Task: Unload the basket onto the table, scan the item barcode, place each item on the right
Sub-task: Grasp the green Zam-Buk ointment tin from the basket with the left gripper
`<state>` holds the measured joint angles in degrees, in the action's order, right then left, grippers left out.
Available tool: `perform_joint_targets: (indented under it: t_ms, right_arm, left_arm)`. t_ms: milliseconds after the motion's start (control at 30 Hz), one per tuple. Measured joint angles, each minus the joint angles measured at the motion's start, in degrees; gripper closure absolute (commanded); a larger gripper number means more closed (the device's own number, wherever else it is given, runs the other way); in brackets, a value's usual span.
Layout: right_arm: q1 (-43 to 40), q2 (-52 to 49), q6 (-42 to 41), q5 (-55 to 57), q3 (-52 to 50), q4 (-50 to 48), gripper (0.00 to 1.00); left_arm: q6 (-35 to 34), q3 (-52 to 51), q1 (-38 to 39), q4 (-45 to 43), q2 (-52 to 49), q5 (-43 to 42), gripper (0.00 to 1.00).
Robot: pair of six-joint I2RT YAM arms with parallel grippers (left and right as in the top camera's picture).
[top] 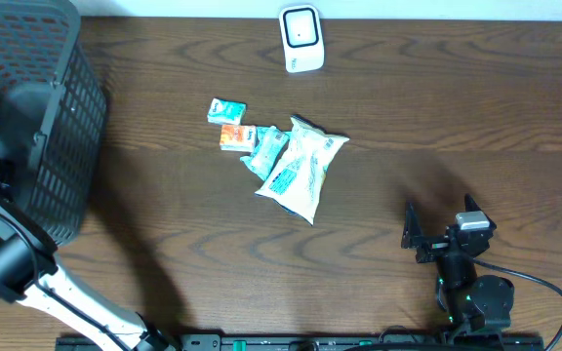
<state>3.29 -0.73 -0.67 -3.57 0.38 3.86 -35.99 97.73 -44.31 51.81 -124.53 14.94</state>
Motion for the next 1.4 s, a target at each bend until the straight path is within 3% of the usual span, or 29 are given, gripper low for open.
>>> perform_joint_targets:
  t_ms: [100, 233, 400, 600, 733, 1100, 1400]
  right_arm:
    - [0.0, 0.0, 0.0, 0.0, 0.0, 0.0, 0.01]
    - [0.0, 0.0, 0.0, 0.0, 0.0, 0.0, 0.01]
    - [0.0, 0.0, 0.0, 0.0, 0.0, 0.0, 0.01]
    - [0.0, 0.0, 0.0, 0.0, 0.0, 0.0, 0.01]
    - [0.0, 0.0, 0.0, 0.0, 0.0, 0.0, 0.01]
    - [0.0, 0.0, 0.0, 0.0, 0.0, 0.0, 0.01]
    - [0.0, 0.0, 0.0, 0.0, 0.0, 0.0, 0.01]
  left_arm:
    - [0.0, 0.3, 0.0, -0.5, -0.6, 0.1, 0.02]
    - [1.5, 0.3, -0.1, -1.9, -0.8, 0.0, 0.14]
    - [3.5, 0.3, -0.1, -2.8, -1.0, 0.2, 0.39]
    - [5.5, 0.4, -0.4, -2.8, -1.2, -1.0, 0.41]
    - [8.2, 0.7, -0.8, -2.8, -1.1, -3.0, 0.53]
    - [9.5, 0.3, 1.5, -4.3, 3.1, -11.3, 0.54]
    - [9.5, 0.2, 5.3, -10.5, 22.9, -22.6, 0.53]
